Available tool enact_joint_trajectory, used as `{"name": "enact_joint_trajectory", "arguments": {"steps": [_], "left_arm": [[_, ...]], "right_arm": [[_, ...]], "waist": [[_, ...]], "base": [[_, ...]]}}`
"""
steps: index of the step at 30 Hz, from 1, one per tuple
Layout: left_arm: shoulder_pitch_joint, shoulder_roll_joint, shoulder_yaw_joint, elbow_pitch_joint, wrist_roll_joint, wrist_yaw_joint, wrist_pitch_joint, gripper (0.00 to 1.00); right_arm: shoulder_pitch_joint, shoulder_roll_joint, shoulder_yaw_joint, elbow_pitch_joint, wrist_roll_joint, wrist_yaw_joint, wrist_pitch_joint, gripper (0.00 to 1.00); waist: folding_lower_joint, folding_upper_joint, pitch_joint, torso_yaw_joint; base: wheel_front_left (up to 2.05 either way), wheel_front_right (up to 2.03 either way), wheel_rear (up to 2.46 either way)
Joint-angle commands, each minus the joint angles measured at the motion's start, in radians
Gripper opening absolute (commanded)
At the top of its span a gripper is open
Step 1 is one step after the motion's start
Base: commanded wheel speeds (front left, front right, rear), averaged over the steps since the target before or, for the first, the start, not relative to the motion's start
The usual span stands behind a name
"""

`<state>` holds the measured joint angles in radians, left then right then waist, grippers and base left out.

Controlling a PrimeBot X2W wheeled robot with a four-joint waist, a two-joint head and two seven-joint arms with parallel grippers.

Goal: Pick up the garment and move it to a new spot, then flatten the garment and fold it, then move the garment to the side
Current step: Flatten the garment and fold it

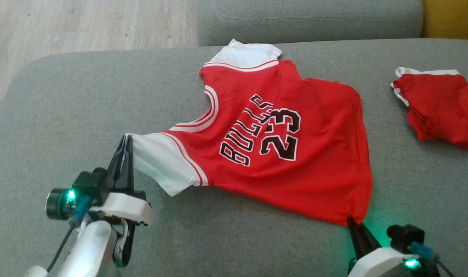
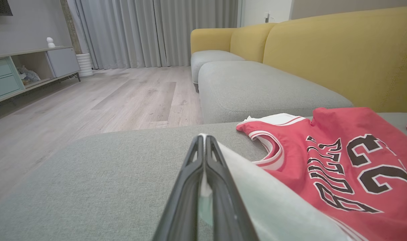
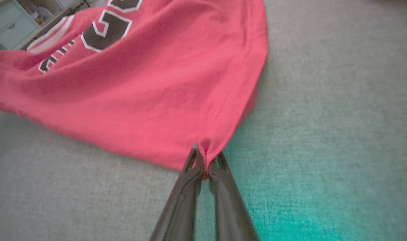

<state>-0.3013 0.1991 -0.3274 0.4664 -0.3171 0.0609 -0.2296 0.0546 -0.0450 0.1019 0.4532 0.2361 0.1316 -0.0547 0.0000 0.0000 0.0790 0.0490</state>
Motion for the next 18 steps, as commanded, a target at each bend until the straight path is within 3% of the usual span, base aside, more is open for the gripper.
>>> {"name": "enact_joint_trajectory", "arguments": {"steps": [1,12,18], "left_arm": [[-0.027,0.030,0.034,-0.038,-0.009,0.004,-0.003,0.00],[-0.071,0.022,0.072,-0.111,-0.083,-0.022,0.002,0.00],[-0.163,0.013,0.098,-0.209,-0.122,-0.028,0.022,0.00]], "right_arm": [[-0.035,-0.005,0.026,-0.039,0.016,-0.001,-0.026,0.00],[-0.165,-0.007,-0.014,-0.236,-0.025,-0.001,-0.074,0.00],[-0.313,-0.065,-0.037,-0.359,-0.045,-0.001,-0.011,0.00]], "waist": [[0.0000,0.0000,-0.001,-0.001],[0.0000,0.0000,-0.030,-0.007],[0.0000,0.0000,-0.065,-0.008]], "base": [[0.00,0.00,0.00],[0.00,0.00,0.00],[0.00,0.00,0.00]]}}
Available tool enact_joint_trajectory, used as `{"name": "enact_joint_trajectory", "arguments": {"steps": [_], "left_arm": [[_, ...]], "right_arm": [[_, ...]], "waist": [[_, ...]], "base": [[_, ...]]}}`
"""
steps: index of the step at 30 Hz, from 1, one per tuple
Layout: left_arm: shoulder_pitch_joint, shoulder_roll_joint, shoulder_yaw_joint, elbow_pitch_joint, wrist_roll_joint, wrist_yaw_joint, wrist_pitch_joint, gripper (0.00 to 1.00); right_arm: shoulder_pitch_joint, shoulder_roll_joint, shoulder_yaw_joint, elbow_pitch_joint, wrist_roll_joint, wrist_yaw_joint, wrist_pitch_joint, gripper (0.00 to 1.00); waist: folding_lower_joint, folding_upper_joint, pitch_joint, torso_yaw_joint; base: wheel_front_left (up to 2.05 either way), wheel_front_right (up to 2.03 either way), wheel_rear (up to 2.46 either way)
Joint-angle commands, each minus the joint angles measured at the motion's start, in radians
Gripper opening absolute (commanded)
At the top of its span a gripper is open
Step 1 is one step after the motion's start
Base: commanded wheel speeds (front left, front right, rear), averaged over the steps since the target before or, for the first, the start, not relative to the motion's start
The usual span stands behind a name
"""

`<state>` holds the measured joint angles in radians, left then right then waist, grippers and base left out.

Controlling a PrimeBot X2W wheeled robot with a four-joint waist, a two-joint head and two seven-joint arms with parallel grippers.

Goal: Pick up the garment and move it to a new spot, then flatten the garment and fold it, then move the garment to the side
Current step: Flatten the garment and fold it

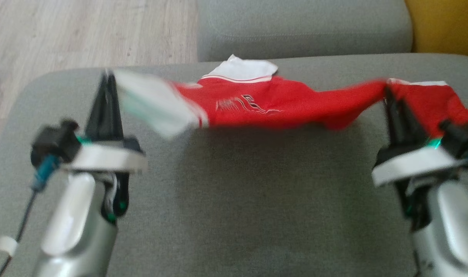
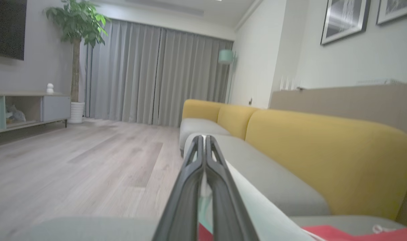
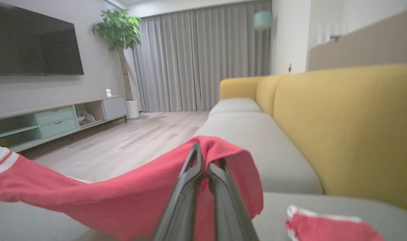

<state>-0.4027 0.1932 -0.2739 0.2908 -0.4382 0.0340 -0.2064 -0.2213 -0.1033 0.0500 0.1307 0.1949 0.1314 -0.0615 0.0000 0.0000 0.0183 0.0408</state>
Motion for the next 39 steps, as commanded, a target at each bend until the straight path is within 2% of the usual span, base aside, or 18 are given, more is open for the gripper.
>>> {"name": "enact_joint_trajectory", "arguments": {"steps": [1,4,9,18,22,26,29,34,35,39], "left_arm": [[-0.079,0.016,0.050,-0.052,-0.008,-0.001,0.002,0.00],[-0.141,0.000,0.077,-0.131,-0.042,0.010,0.013,0.00],[-0.171,-0.008,0.105,-0.254,-0.065,0.036,0.027,0.00],[-0.146,0.034,0.118,-0.527,-0.052,0.093,0.130,0.00],[-0.185,0.081,0.122,-0.556,-0.046,0.092,0.206,0.00],[-0.297,0.121,0.138,-0.461,-0.070,0.059,0.257,0.00],[-0.436,0.153,0.132,-0.317,-0.071,0.011,0.273,0.00],[-0.733,0.190,0.106,-0.021,-0.023,-0.061,0.235,0.00],[-0.733,0.190,0.106,-0.021,-0.023,-0.061,0.235,0.00],[-0.950,0.187,0.105,0.188,0.009,-0.080,0.143,0.00]], "right_arm": [[-0.064,-0.020,0.014,-0.048,0.000,-0.001,0.008,0.00],[-0.159,-0.079,0.027,-0.085,0.004,-0.001,0.047,0.00],[-0.217,-0.122,0.029,-0.142,0.007,-0.001,0.080,0.00],[-0.153,-0.115,0.001,-0.333,-0.004,-0.001,0.173,0.00],[-0.151,-0.102,-0.007,-0.393,-0.008,-0.001,0.228,0.00],[-0.230,-0.092,-0.015,-0.367,0.019,-0.001,0.274,0.00],[-0.356,-0.123,0.013,-0.278,0.026,-0.001,0.287,0.00],[-0.672,-0.165,0.088,0.007,0.035,-0.001,0.241,0.00],[-0.672,-0.165,0.088,0.007,0.035,-0.001,0.241,0.00],[-0.924,-0.165,0.106,0.261,0.006,-0.001,0.124,0.00]], "waist": [[0.0000,0.0000,-0.011,0.000],[0.0000,0.0000,-0.030,0.000],[0.0000,0.0000,-0.043,0.000],[0.0000,0.0000,-0.035,0.001],[0.0000,0.0000,0.008,-0.002],[0.0000,0.0000,0.096,-0.008],[0.0000,0.0000,0.178,-0.014],[0.0000,0.0000,0.297,-0.023],[0.0000,0.0000,0.297,-0.023],[0.0000,0.0000,0.350,-0.019]], "base": [[0.00,0.00,0.00],[0.00,0.00,0.00],[0.00,0.00,0.00],[0.00,0.00,0.00],[0.00,0.00,0.00],[0.00,0.00,0.00],[0.00,0.00,0.00],[0.00,0.00,0.00],[0.00,0.00,0.00],[0.00,0.00,0.00]]}}
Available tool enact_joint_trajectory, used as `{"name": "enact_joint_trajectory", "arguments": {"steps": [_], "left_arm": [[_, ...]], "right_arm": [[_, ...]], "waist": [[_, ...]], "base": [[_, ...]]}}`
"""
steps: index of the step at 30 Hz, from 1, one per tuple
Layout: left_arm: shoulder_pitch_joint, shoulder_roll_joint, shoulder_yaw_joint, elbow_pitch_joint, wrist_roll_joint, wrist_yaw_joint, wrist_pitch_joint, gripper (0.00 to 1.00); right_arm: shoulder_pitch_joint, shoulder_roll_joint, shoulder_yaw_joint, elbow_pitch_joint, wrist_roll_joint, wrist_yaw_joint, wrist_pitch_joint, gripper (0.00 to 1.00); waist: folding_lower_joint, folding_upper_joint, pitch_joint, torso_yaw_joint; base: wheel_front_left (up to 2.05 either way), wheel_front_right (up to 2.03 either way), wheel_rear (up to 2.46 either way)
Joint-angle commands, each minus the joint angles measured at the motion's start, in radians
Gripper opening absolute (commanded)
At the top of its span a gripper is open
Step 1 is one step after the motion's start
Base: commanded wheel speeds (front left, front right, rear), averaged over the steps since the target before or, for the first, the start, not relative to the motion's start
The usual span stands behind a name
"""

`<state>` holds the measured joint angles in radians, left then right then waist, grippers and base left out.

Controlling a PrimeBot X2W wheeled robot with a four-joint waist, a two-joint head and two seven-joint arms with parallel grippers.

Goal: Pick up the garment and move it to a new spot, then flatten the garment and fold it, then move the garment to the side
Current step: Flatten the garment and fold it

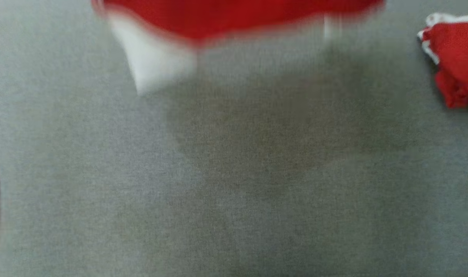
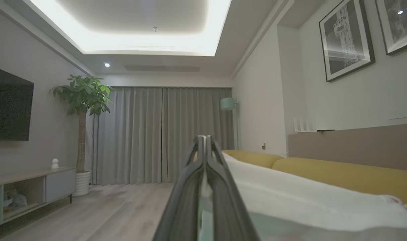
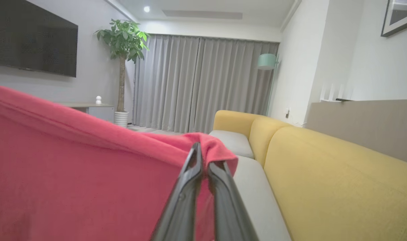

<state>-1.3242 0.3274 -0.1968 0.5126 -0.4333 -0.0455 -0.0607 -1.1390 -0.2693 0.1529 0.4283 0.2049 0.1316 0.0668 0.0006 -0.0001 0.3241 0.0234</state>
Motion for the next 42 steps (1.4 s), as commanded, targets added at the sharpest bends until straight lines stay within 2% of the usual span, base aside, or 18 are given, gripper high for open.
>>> {"name": "enact_joint_trajectory", "arguments": {"steps": [1,5,9,15,20,26,34,42], "left_arm": [[-0.071,0.052,0.029,0.008,0.010,-0.002,-0.029,0.00],[-0.182,0.039,0.012,0.141,0.031,-0.025,-0.125,0.00],[-0.174,0.012,-0.021,0.234,0.034,-0.052,-0.169,0.00],[-0.014,-0.013,-0.077,0.315,0.034,-0.076,-0.196,0.00],[0.183,-0.019,-0.118,0.332,0.027,-0.083,-0.200,0.00],[0.403,-0.013,-0.191,0.303,0.011,-0.085,-0.201,0.00],[0.599,0.043,-0.303,0.226,-0.050,-0.085,-0.163,0.00],[0.750,0.104,-0.350,0.106,-0.075,-0.085,-0.087,0.00]], "right_arm": [[-0.055,0.006,-0.003,0.019,-0.016,-0.001,-0.039,0.00],[-0.177,0.022,-0.012,0.197,-0.057,-0.001,-0.168,0.00],[-0.182,0.023,-0.002,0.332,-0.066,-0.001,-0.247,0.00],[-0.063,0.016,0.070,0.477,-0.018,-0.001,-0.276,0.00],[0.074,0.001,0.187,0.560,0.053,-0.001,-0.225,0.00],[0.218,-0.061,0.349,0.565,0.164,-0.001,-0.139,0.00],[0.376,-0.187,0.549,0.443,0.332,-0.001,-0.039,0.00],[0.484,-0.275,0.660,0.334,0.451,-0.001,0.003,0.00]], "waist": [[-0.0006,0.0001,0.051,0.001],[-0.0006,0.0001,0.063,0.012],[-0.0006,0.0001,0.061,0.031],[-0.0006,0.0001,0.034,0.051],[-0.0006,0.0001,-0.014,0.065],[-0.0006,0.0001,-0.092,0.080],[-0.0006,0.0001,-0.199,0.086],[-0.0006,0.0001,-0.281,0.079]], "base": [[0.00,0.00,0.00],[0.00,0.00,0.00],[0.00,0.00,0.00],[0.00,0.00,0.00],[0.00,0.00,0.00],[0.00,0.00,0.00],[0.00,0.00,0.00],[0.00,0.00,0.00]]}}
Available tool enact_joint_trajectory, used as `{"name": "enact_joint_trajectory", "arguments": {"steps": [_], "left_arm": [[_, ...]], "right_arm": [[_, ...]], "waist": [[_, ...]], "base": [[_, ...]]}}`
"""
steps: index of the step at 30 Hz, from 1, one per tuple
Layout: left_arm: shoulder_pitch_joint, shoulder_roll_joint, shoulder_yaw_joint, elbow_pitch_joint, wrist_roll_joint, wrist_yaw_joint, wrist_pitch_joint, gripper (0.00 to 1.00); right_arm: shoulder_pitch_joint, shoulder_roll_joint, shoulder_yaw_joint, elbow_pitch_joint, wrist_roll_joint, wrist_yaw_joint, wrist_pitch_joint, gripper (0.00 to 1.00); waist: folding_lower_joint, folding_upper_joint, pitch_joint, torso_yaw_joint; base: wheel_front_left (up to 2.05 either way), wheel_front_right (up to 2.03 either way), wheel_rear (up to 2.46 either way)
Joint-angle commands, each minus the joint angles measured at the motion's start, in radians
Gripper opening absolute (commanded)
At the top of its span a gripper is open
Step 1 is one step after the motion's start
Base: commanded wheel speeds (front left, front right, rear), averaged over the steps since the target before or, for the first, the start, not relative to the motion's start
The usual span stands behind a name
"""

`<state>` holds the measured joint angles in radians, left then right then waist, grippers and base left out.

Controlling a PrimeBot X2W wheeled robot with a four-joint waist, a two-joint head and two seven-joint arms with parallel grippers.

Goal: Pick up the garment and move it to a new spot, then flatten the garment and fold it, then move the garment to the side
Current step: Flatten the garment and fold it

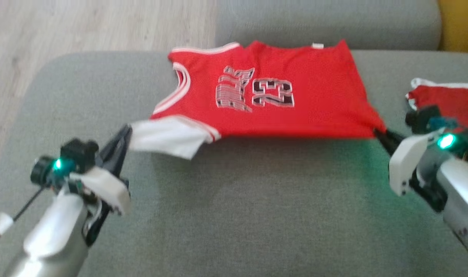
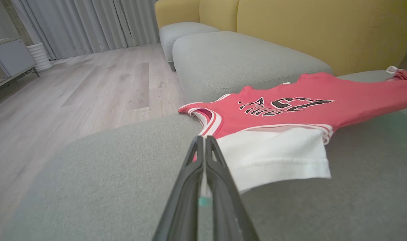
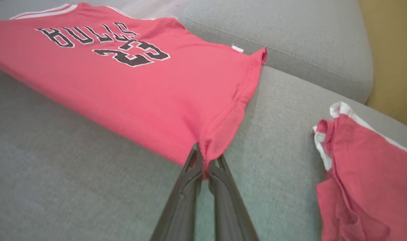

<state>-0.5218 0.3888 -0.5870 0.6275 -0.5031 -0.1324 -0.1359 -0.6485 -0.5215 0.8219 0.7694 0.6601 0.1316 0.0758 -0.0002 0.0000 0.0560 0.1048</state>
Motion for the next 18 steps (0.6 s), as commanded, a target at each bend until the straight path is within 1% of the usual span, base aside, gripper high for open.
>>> {"name": "enact_joint_trajectory", "arguments": {"steps": [1,5,12,13,14,18], "left_arm": [[-0.029,0.052,0.036,-0.031,-0.009,0.003,0.002,0.00],[0.075,0.095,0.032,-0.137,-0.031,0.024,0.059,0.00],[0.252,0.176,0.051,-0.391,-0.074,0.108,0.160,0.00],[0.267,0.183,0.054,-0.425,-0.077,0.120,0.173,0.00],[0.282,0.195,0.060,-0.480,-0.081,0.143,0.192,0.00],[0.271,0.203,0.062,-0.537,-0.073,0.166,0.219,0.00]], "right_arm": [[0.009,-0.033,0.006,-0.022,0.010,-0.001,0.001,0.00],[0.066,-0.071,0.056,-0.084,0.070,-0.001,0.029,0.00],[0.135,-0.148,0.122,-0.221,0.170,-0.001,0.090,0.00],[0.140,-0.159,0.124,-0.237,0.178,-0.001,0.095,0.00],[0.144,-0.173,0.124,-0.261,0.189,-0.001,0.102,0.00],[0.131,-0.177,0.112,-0.279,0.193,-0.001,0.103,0.00]], "waist": [[0.0002,0.0000,-0.024,-0.004],[0.0002,0.0000,-0.067,-0.014],[0.0002,0.0000,-0.093,-0.025],[0.0002,0.0000,-0.092,-0.025],[0.0002,0.0000,-0.087,-0.026],[0.0002,0.0000,-0.061,-0.029]], "base": [[0.00,0.00,0.00],[0.00,0.00,0.00],[0.00,0.00,0.00],[0.00,0.00,0.00],[0.00,0.00,0.00],[0.00,0.00,0.00]]}}
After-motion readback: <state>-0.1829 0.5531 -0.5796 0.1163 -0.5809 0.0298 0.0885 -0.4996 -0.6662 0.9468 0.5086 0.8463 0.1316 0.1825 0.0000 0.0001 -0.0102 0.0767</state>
